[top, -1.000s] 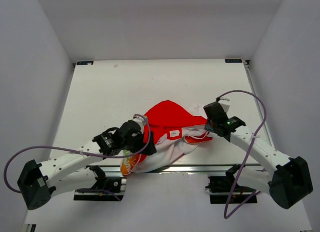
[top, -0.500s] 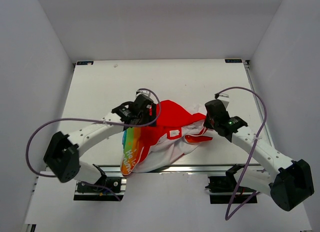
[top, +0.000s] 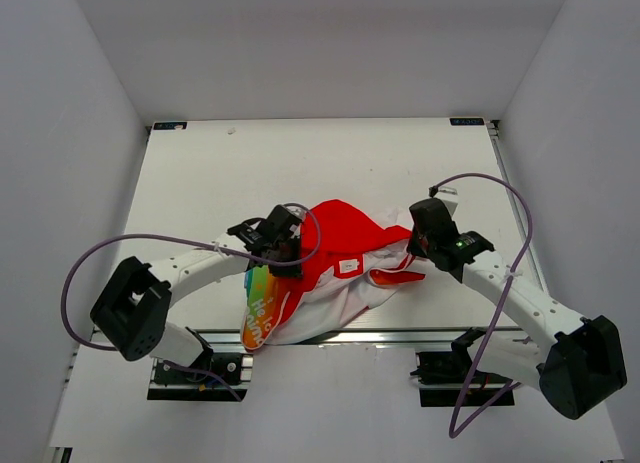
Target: Zip up the jacket
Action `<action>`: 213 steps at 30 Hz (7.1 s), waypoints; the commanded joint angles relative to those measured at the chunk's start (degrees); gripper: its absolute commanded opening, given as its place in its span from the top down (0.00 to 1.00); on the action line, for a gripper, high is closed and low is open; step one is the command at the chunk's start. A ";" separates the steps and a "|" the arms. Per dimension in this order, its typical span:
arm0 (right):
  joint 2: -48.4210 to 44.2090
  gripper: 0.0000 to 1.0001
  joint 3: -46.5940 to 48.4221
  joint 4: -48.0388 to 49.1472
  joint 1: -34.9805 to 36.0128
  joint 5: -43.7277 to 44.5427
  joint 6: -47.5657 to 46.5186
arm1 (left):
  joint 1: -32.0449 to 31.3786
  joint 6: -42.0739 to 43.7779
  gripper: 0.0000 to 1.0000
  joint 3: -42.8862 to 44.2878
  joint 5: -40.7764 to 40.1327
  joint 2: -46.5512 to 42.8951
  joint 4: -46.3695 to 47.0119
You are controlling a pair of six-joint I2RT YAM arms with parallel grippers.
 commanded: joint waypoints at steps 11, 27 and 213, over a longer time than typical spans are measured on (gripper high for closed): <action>-14.03 1.00 7.66 2.15 -0.22 -4.36 -7.27 | -0.21 4.74 1.00 14.05 -2.52 -20.17 1.77; -21.80 1.00 34.91 3.65 -0.22 -16.95 -11.33 | -0.21 0.71 1.00 39.98 -16.66 -26.95 0.55; -1.31 0.11 4.15 -2.68 -6.20 -18.54 -13.61 | -10.86 -5.36 0.02 7.66 -20.23 -9.19 -3.16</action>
